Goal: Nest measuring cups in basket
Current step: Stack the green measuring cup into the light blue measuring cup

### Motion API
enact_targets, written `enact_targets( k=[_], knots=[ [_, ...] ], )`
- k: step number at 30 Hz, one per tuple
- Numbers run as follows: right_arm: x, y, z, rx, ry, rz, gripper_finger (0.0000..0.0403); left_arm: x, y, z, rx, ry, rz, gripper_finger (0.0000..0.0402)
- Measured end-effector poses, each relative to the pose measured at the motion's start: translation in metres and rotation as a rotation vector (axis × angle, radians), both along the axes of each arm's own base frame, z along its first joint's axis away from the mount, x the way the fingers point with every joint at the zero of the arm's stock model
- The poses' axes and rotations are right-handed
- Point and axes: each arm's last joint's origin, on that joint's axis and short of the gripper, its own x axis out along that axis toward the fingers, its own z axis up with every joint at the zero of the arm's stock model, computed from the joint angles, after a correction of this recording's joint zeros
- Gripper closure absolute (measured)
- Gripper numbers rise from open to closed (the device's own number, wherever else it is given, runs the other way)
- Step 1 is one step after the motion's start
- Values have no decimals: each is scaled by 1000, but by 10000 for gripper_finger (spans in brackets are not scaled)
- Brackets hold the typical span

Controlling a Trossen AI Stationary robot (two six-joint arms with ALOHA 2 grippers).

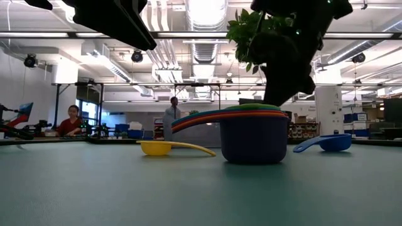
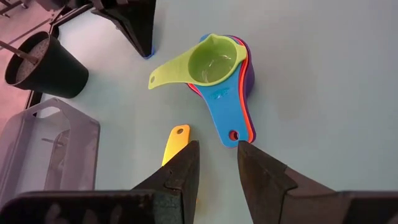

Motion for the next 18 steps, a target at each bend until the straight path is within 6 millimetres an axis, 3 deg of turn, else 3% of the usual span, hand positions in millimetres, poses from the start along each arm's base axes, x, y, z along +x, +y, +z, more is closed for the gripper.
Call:
enact_targets(
  k=[9, 18],
  knots=[
    [-4, -1, -22, 20, -50, -33, 394, 0, 0, 0, 0, 0, 0, 312],
    [9, 3, -42, 51, -111, -4, 394, 0, 0, 0, 0, 0, 0, 312]
  ],
)
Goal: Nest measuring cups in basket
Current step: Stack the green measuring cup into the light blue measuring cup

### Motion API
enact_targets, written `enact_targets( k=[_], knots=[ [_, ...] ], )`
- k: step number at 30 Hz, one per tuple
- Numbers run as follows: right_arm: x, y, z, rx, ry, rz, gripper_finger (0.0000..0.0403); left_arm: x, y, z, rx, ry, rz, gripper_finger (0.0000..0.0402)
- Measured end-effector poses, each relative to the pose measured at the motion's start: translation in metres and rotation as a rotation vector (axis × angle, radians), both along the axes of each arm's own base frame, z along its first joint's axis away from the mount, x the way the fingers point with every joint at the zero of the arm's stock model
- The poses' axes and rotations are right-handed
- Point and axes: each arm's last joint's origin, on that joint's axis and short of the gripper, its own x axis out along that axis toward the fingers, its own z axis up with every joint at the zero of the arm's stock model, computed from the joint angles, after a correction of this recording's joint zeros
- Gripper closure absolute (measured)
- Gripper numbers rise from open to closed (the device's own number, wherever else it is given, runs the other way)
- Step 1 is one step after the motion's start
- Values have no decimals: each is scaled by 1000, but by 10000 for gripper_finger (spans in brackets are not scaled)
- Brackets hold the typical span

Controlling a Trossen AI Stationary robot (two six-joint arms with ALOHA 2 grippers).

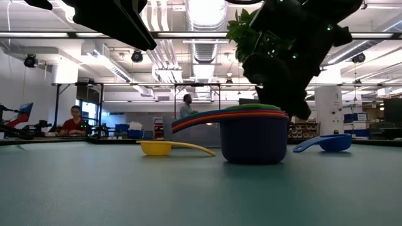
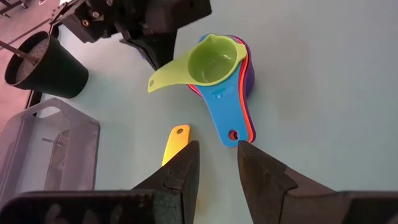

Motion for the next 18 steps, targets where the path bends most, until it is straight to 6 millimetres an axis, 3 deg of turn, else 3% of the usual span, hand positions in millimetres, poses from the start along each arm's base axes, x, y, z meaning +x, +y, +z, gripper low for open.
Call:
enact_targets(
  k=[18],
  knots=[
    [27, 4, 22, -42, -159, 77, 394, 0, 0, 0, -3, -1, 2, 312]
  ],
)
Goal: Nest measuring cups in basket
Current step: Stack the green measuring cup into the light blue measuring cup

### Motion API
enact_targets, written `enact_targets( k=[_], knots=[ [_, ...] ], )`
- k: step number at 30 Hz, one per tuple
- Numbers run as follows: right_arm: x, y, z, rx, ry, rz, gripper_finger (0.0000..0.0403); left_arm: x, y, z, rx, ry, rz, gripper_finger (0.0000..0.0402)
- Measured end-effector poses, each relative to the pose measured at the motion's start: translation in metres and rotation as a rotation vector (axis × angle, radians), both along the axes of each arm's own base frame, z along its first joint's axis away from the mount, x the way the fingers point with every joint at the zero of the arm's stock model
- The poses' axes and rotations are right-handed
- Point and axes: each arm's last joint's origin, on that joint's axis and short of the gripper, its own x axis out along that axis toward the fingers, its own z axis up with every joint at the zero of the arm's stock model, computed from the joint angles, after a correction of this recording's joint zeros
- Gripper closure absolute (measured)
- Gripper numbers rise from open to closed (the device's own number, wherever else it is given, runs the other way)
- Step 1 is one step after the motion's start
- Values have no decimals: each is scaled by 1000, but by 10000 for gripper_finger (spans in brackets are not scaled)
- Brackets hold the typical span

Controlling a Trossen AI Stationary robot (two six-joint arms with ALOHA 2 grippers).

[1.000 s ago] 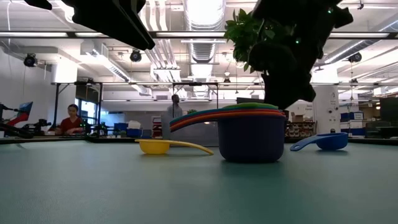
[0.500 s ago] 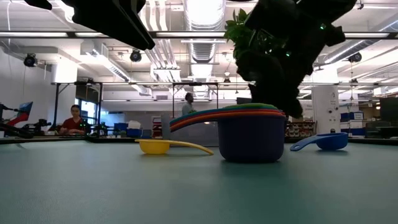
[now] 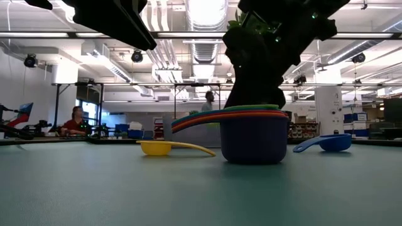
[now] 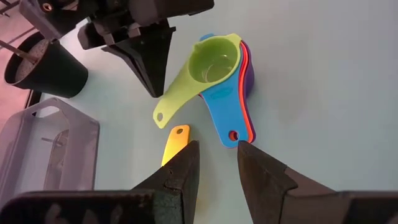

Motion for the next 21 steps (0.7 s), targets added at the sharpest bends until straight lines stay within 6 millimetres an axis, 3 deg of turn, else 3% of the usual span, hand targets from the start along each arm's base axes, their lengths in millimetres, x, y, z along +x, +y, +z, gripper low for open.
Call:
enact_targets(
  k=[13, 21],
  knots=[
    [1, -3, 3, -20, -12, 10, 394, 0, 0, 0, -1, -1, 0, 312],
    [1, -9, -6, -56, 21, -19, 394, 0, 0, 0, -2, -2, 0, 312]
  ],
)
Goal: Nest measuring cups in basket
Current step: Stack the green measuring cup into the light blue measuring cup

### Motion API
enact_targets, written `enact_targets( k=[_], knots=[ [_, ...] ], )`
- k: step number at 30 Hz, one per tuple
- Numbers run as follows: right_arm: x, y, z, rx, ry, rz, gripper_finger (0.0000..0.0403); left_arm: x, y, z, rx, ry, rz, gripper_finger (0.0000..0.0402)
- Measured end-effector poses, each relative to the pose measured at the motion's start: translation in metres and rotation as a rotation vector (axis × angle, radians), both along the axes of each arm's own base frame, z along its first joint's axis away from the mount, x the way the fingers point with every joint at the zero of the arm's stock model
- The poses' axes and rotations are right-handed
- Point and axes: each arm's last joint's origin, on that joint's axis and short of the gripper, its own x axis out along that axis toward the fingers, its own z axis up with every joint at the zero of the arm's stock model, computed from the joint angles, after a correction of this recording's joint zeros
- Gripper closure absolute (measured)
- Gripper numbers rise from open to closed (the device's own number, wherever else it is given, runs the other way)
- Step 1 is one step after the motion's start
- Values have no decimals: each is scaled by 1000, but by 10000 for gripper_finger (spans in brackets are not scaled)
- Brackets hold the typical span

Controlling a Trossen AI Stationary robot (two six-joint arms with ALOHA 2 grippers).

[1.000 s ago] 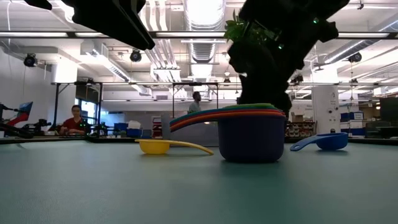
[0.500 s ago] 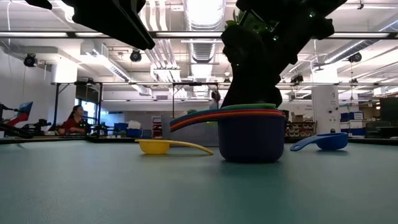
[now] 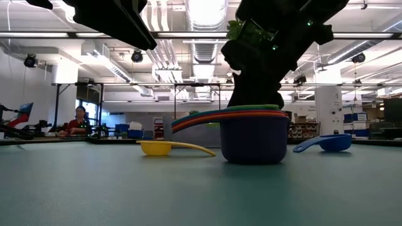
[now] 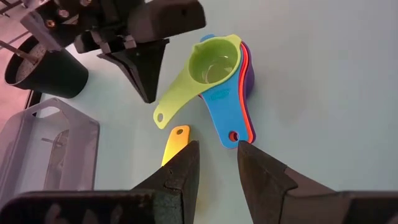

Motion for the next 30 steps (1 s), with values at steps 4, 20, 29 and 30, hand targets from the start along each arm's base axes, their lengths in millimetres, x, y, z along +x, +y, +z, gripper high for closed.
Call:
enact_targets(
  k=[4, 20, 29, 30],
  knots=[
    [3, 4, -7, 10, 3, 16, 394, 0, 0, 0, 0, 0, 0, 312],
    [20, 29, 1, 7, -93, 203, 394, 0, 0, 0, -3, -1, 2, 312],
    [21, 26, 2, -29, -95, 205, 394, 0, 0, 0, -3, -1, 2, 312],
    [21, 25, 2, -33, -95, 202, 394, 0, 0, 0, -3, -1, 2, 312]
  ],
)
